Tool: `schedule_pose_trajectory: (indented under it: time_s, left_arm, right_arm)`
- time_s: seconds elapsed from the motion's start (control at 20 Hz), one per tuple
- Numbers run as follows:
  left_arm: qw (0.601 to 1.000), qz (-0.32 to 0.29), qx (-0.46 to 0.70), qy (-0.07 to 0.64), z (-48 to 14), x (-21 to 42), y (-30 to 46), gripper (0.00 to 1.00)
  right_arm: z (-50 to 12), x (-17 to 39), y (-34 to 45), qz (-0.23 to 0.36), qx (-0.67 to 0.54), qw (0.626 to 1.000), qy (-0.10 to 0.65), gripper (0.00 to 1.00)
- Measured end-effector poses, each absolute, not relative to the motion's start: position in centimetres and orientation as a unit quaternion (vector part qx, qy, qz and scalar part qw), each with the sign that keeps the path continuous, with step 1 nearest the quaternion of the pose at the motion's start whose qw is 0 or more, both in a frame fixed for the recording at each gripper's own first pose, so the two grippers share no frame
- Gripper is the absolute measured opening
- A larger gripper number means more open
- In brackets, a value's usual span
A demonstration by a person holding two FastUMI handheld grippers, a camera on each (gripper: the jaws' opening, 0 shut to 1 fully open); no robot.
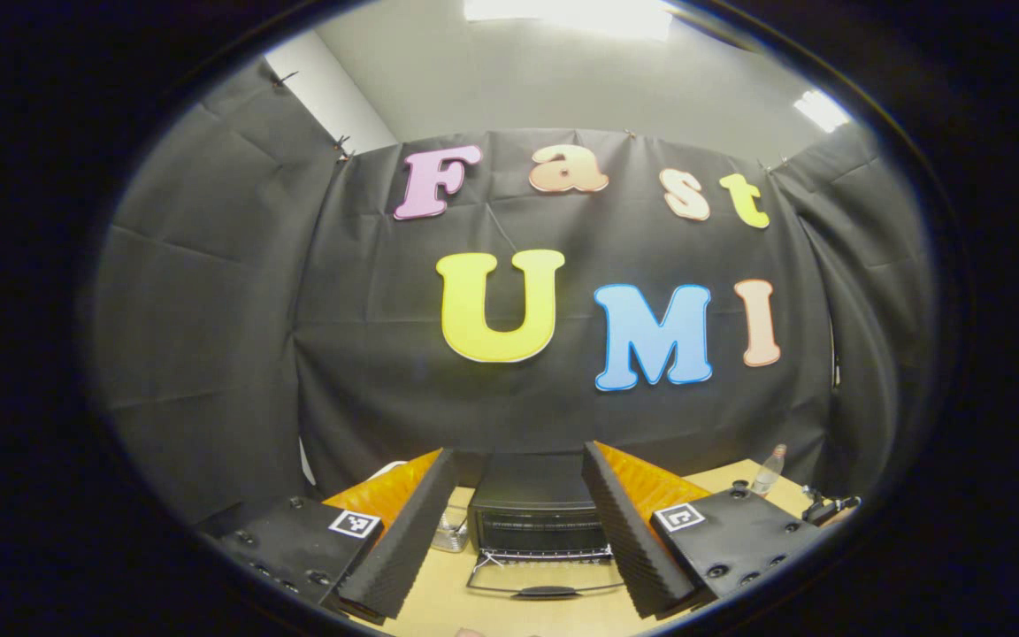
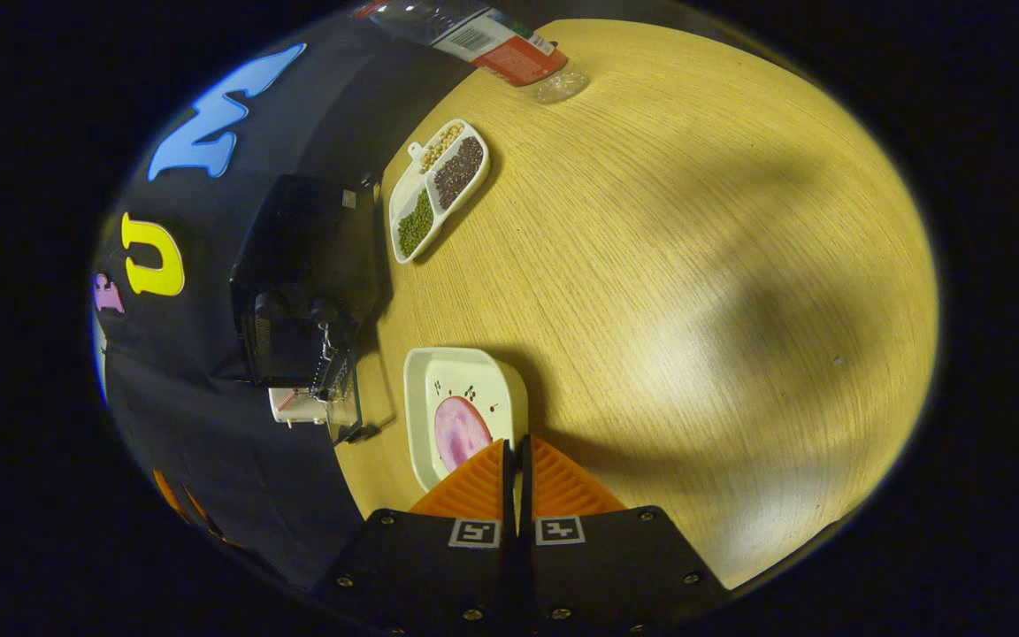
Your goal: Open the electric oven with the left hand, put the food in, and close the electric oven.
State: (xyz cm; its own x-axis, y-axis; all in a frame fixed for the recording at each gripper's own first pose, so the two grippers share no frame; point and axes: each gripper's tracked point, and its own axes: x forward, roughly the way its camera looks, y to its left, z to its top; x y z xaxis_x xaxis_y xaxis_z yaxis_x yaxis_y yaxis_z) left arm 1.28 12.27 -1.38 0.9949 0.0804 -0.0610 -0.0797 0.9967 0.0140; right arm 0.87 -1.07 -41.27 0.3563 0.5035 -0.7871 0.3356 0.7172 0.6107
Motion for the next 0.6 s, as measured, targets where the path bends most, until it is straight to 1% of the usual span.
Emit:
schedule_pose_trajectory:
  time_s: [0.1,0.25,0.3,0.35,0.6]
  left_arm:
    - [0.999,0.036,0.006,0.032,-1.5,1.3,12.2,1.00]
    - [0.999,0.027,0.006,0.034,-1.7,1.4,12.2,0.92]
    - [0.999,0.022,0.007,0.035,-1.7,1.5,12.2,0.97]
    - [0.999,0.018,0.008,0.035,-1.8,1.6,12.3,0.92]
    - [1.000,0.006,0.008,0.023,-0.7,1.8,13.5,0.92]
  right_arm:
    - [-40.8,0.8,-0.5,0.062,0.389,0.735,0.551,0.00]
    - [-39.7,0.6,0.7,0.070,0.411,0.738,0.531,0.00]
    - [-39.3,0.4,1.2,0.073,0.419,0.738,0.524,0.00]
    - [-38.9,0.3,1.7,0.074,0.428,0.737,0.518,0.00]
    - [-36.5,-0.5,5.4,0.084,0.470,0.733,0.485,0.00]
